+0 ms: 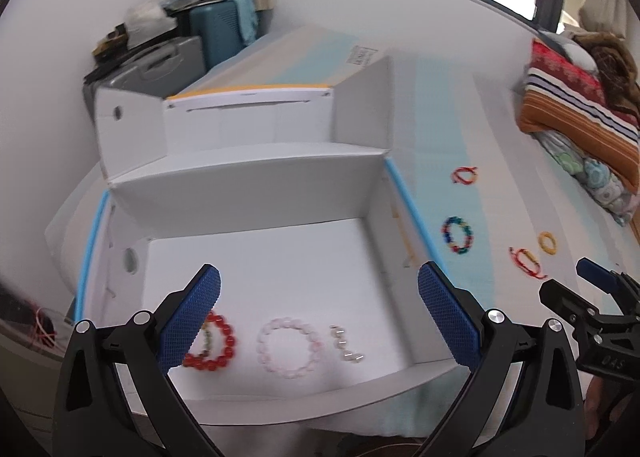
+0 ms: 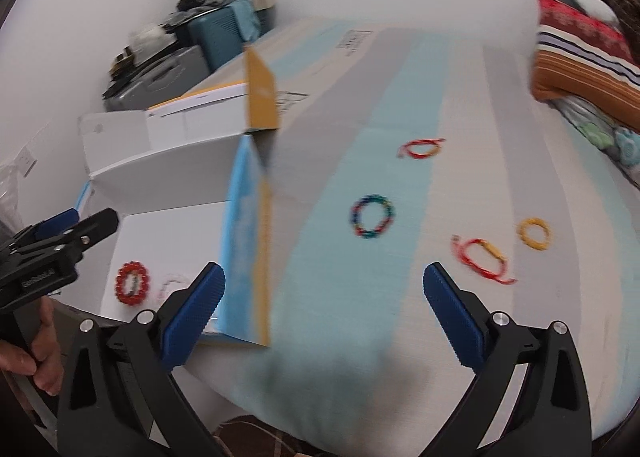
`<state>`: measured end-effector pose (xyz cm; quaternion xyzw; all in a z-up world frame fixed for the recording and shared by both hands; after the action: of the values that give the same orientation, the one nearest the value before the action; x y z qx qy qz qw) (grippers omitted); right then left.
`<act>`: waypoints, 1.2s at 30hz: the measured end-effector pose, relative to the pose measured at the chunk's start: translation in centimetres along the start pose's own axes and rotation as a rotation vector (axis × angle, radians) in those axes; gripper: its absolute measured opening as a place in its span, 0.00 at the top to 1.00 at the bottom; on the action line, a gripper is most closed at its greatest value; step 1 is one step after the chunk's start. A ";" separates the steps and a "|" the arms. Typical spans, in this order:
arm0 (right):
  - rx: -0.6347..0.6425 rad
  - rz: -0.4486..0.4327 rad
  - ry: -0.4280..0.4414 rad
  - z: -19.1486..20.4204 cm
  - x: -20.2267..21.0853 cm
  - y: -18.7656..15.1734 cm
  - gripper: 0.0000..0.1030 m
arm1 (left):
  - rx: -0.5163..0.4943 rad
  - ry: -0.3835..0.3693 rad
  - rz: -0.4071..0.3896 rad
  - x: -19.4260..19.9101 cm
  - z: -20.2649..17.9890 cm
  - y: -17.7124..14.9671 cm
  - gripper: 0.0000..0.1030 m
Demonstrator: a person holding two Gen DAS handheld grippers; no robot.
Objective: Organize jewelry
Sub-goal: 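Move both tools back over the remaining bracelets on the bed, then grasp the red string bracelet with right tool while left tool grasps multicolour bracelet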
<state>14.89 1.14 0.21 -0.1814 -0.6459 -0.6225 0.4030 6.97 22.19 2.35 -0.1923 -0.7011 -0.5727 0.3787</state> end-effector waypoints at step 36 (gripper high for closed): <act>-0.162 0.127 -0.147 -20.0 -10.8 -3.7 0.26 | -0.159 -0.074 0.106 -17.2 -20.7 -0.3 0.06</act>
<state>24.62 -15.52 -12.31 -0.2991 -0.6084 -0.6310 0.3771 24.22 5.33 -9.60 -0.2798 -0.6557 -0.5983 0.3657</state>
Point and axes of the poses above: each gripper's, at about its wrist camera, not at the fingertips, and x roughly against the way its jaws point, z to its left, y to its top, the point moved 4 cm from there along -x, roughly the way its jaws point
